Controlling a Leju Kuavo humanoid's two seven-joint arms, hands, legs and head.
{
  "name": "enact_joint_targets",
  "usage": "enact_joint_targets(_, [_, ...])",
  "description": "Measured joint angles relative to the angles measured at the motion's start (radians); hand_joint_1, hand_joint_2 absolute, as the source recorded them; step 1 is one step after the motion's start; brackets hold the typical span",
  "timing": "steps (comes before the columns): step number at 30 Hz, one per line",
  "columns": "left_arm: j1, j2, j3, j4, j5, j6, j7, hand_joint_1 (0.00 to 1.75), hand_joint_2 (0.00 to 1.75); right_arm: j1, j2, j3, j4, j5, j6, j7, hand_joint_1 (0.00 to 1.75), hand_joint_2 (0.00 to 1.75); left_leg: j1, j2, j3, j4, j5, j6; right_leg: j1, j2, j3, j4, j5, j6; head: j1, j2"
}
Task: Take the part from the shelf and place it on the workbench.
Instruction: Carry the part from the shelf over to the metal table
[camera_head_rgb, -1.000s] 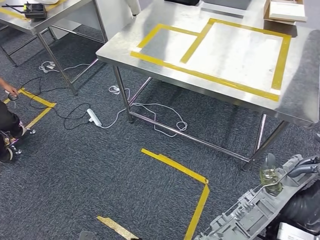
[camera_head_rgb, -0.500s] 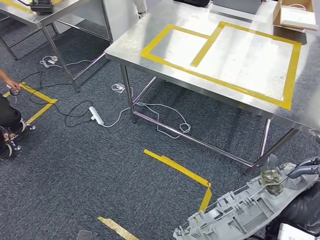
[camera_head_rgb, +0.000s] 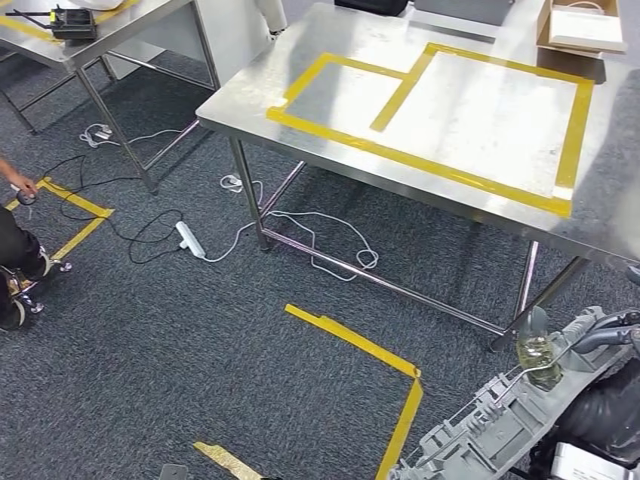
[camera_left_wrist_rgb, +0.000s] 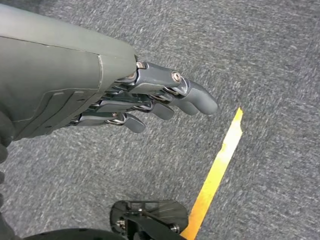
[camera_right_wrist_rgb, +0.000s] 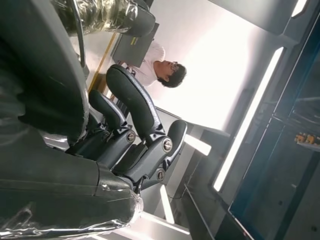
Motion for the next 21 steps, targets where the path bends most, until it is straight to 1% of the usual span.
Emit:
enact_joint_targets(1, [0.000, 0.001, 0.000, 0.000, 0.000, -0.001, 0.000, 0.00, 1.75, 0.000, 0.000, 0.000, 0.000, 0.000, 0.000, 0.001, 1.75, 1.75, 0.000, 0.000, 0.027, -0.063, 0.041, 0.003, 0.000, 0.001, 0.005, 0.000, -0.004, 0.003, 0.000, 0.000])
enact_joint_targets(2, [-0.001, 0.001, 0.000, 0.000, 0.000, -0.002, 0.000, 0.00, 1.75, -0.001, 0.000, 0.000, 0.000, 0.000, -0.001, 0.003, 1.75, 1.75, -0.001, 0.001, 0.055, -0.124, 0.070, 0.006, 0.002, 0.001, 0.010, 0.001, -0.009, 0.008, 0.000, 0.000])
enact_joint_targets(3, [-0.002, 0.001, 0.000, 0.000, -0.001, -0.004, 0.000, 0.00, 1.75, -0.002, 0.000, 0.000, 0.000, 0.000, -0.001, 0.005, 1.75, 1.75, -0.003, 0.002, 0.077, -0.172, 0.083, 0.012, 0.004, 0.001, 0.012, 0.003, -0.013, 0.013, 0.000, 0.000])
enact_joint_targets(4, [-0.003, 0.001, 0.000, 0.000, -0.001, -0.006, 0.000, 0.00, 1.75, -0.003, 0.000, 0.000, 0.000, -0.001, -0.002, 0.009, 1.75, 1.75, -0.005, 0.003, 0.090, -0.200, 0.085, 0.017, 0.005, 0.001, 0.012, 0.003, -0.016, 0.019, 0.001, 0.000])
enact_joint_targets(5, [-0.004, 0.001, 0.000, 0.000, -0.001, -0.008, 0.000, 0.00, 1.75, -0.004, 0.000, 0.000, 0.000, -0.002, -0.002, 0.011, 1.75, 1.75, -0.007, 0.003, 0.093, -0.209, 0.077, 0.023, 0.006, 0.000, 0.012, 0.003, -0.017, 0.025, 0.001, 0.000])
enact_joint_targets(7, [-0.003, 0.001, 0.000, 0.000, -0.002, -0.009, 0.000, 0.00, 1.75, -0.007, 0.000, 0.000, 0.001, -0.004, -0.002, 0.014, 1.75, 1.75, -0.007, 0.003, 0.097, -0.217, 0.075, 0.035, 0.004, -0.002, 0.011, 0.003, -0.022, 0.035, 0.002, 0.000])
enact_joint_targets(8, [-0.003, 0.001, 0.000, 0.000, -0.002, -0.009, 0.000, 0.00, 1.75, -0.008, 0.000, 0.000, 0.001, -0.005, -0.002, 0.014, 1.75, 1.75, -0.005, 0.003, 0.100, -0.221, 0.075, 0.041, 0.003, -0.002, 0.004, 0.017, -0.032, 0.039, 0.003, 0.000])
enact_joint_targets(9, [-0.003, 0.001, 0.000, 0.000, -0.002, -0.010, 0.000, 0.00, 1.75, -0.009, 0.000, 0.000, 0.001, -0.006, -0.002, 0.015, 1.75, 1.75, -0.004, 0.003, 0.104, -0.225, 0.075, 0.047, 0.003, -0.002, -0.013, 0.051, -0.050, 0.043, 0.006, 0.000])
enact_joint_targets(10, [-0.004, 0.000, 0.000, 0.000, -0.002, -0.010, 0.000, 0.00, 1.75, -0.009, 0.000, 0.000, 0.001, -0.006, -0.002, 0.015, 1.75, 1.75, -0.003, 0.003, 0.107, -0.227, 0.073, 0.052, 0.002, -0.001, -0.045, 0.108, -0.075, 0.045, 0.008, 0.000])
enact_joint_targets(11, [-0.005, 0.000, 0.000, 0.000, -0.002, -0.011, 0.000, 0.00, 1.75, -0.010, 0.000, 0.000, 0.002, -0.007, -0.002, 0.015, 1.75, 1.75, -0.004, 0.003, 0.108, -0.227, 0.071, 0.056, 0.002, -0.001, -0.084, 0.177, -0.102, 0.046, 0.010, 0.000])
enact_joint_targets(12, [-0.005, -0.001, 0.000, 0.000, -0.002, -0.011, 0.000, 0.00, 1.75, -0.009, 0.000, 0.000, 0.004, -0.007, -0.002, 0.015, 1.75, 1.75, -0.006, 0.003, 0.109, -0.226, 0.069, 0.058, 0.002, -0.001, -0.123, 0.241, -0.120, 0.047, 0.011, 0.000])
enact_joint_targets(13, [-0.004, -0.001, 0.000, 0.000, -0.002, -0.012, 0.000, 0.00, 1.75, -0.008, 0.000, 0.000, 0.006, -0.007, -0.002, 0.015, 1.75, 1.75, -0.007, 0.003, 0.112, -0.226, 0.066, 0.059, 0.002, -0.001, -0.152, 0.281, -0.122, 0.048, 0.011, 0.000])
enact_joint_targets(14, [-0.004, -0.002, 0.000, 0.000, -0.002, -0.012, 0.000, 0.00, 1.75, -0.008, 0.000, 0.001, 0.007, -0.008, -0.002, 0.015, 1.75, 1.75, -0.007, 0.002, 0.117, -0.226, 0.062, 0.059, 0.002, -0.001, -0.164, 0.284, -0.104, 0.048, 0.011, 0.000])
enact_joint_targets(15, [-0.003, -0.002, 0.000, 0.000, -0.002, -0.013, 0.000, 0.00, 1.75, -0.008, 0.000, 0.001, 0.008, -0.007, -0.002, 0.015, 1.75, 1.75, -0.008, 0.001, 0.124, -0.226, 0.057, 0.058, 0.002, -0.001, -0.155, 0.247, -0.066, 0.047, 0.011, 0.000])
enact_joint_targets(16, [-0.003, -0.002, 0.000, 0.000, -0.002, -0.013, 0.000, 0.00, 1.75, -0.008, 0.000, 0.001, 0.008, -0.007, -0.002, 0.015, 1.75, 1.75, -0.008, 0.000, 0.133, -0.226, 0.051, 0.056, 0.002, -0.001, -0.131, 0.182, -0.020, 0.045, 0.011, 0.000])
enact_joint_targets(17, [-0.003, -0.003, 0.000, 0.000, -0.002, -0.013, 0.000, 0.00, 1.75, -0.009, 0.000, 0.001, 0.009, -0.007, -0.002, 0.015, 1.75, 1.75, -0.009, -0.001, 0.140, -0.226, 0.044, 0.052, 0.003, -0.001, -0.103, 0.118, 0.013, 0.042, 0.011, 0.000])
enact_joint_targets(18, [-0.004, -0.003, 0.000, 0.000, -0.003, -0.013, 0.000, 0.00, 1.75, -0.010, 0.000, 0.001, 0.009, -0.007, -0.002, 0.015, 1.75, 1.75, -0.011, -0.002, 0.145, -0.224, 0.039, 0.048, 0.005, -0.001, -0.077, 0.064, 0.031, 0.038, 0.011, 0.000])
enact_joint_targets(19, [-0.004, -0.003, 0.000, 0.000, -0.003, -0.013, 0.000, 0.00, 1.75, -0.010, 0.000, 0.001, 0.009, -0.008, -0.002, 0.015, 1.75, 1.75, -0.013, -0.002, 0.147, -0.223, 0.035, 0.043, 0.006, -0.001, -0.060, 0.033, 0.035, 0.034, 0.010, 0.000])
enact_joint_targets(21, [-0.005, -0.004, 0.000, 0.000, -0.003, -0.013, 0.000, 0.00, 1.75, -0.009, 0.000, 0.000, 0.010, -0.008, -0.002, 0.016, 1.75, 1.75, -0.012, -0.002, 0.148, -0.223, 0.031, 0.034, 0.009, 0.002, -0.050, 0.021, 0.024, 0.024, 0.007, 0.000])
